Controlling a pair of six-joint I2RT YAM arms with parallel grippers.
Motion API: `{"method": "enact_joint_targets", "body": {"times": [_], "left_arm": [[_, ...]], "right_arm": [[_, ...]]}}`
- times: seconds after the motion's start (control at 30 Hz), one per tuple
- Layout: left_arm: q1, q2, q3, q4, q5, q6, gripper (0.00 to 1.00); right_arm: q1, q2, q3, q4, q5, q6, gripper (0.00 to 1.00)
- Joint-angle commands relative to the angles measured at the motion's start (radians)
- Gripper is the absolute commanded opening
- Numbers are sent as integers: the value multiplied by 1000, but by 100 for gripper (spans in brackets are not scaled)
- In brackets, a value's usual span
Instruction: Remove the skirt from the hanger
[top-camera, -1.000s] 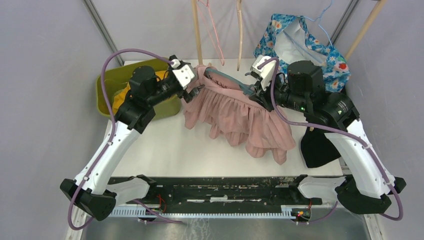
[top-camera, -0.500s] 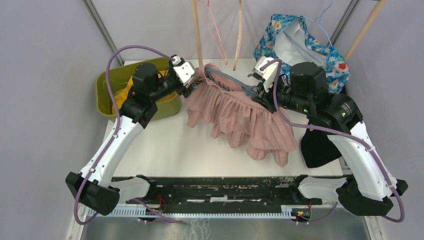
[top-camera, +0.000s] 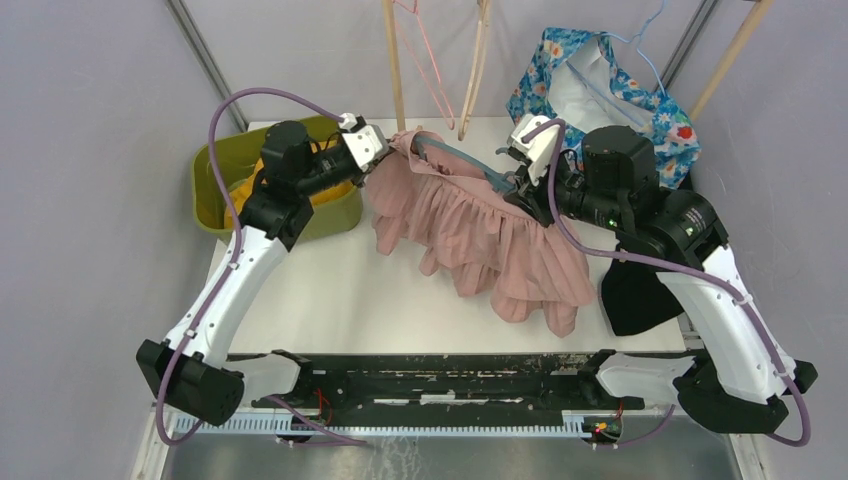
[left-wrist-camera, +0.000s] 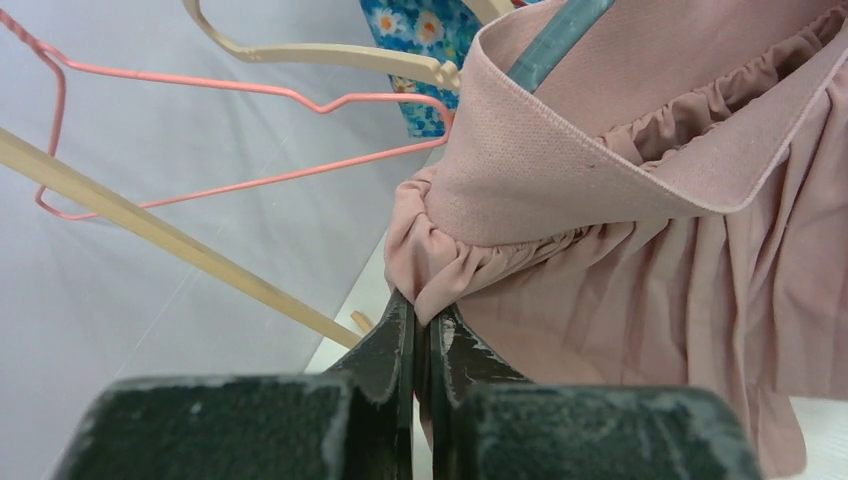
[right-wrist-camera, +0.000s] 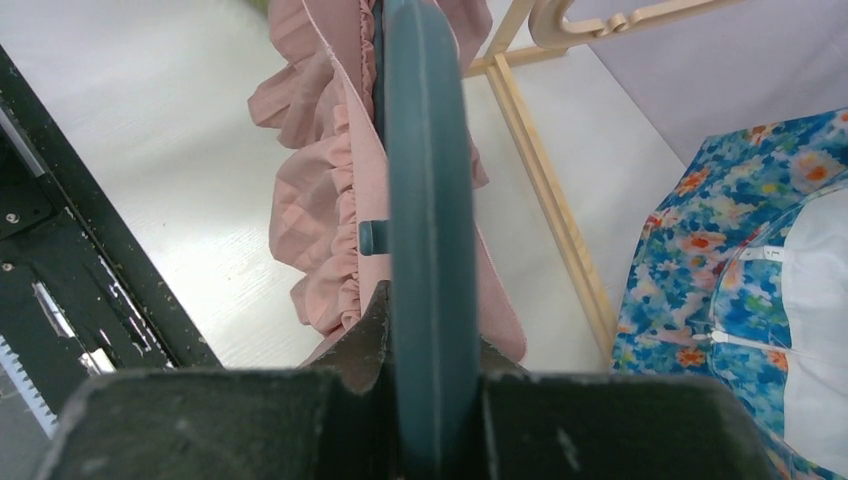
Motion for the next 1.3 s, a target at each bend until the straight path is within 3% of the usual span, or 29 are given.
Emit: {"method": "enact_joint_targets", "body": {"times": [0.0,0.2,0.37,0.5,0.6,0.87,1.27], "left_arm": [[113,25,26,78,-39,-63,3],[244,63,-39,182,-46,-133,3],[271,132,-32,224,-20,-163,3],[266,161,-50,300,105,-268,3],[233,177,-32,262,159,-305,3],[8,122,13,-64,227,-208,3],[-45,29,-49,-40,223,-305,3]], "right_arm": [[-1,-44,6,97,35,-29,1],[-1,-74,-10,83,64,-52,1],[-1,-106,-18,72,93,-61,1],[-1,-120,-32,111,112,-55,1],[-1,-116,-66,225,105,-23,1],[-1,25,-6,431,-6,49,1],[-2,168,71,747,-93,241,1]]}}
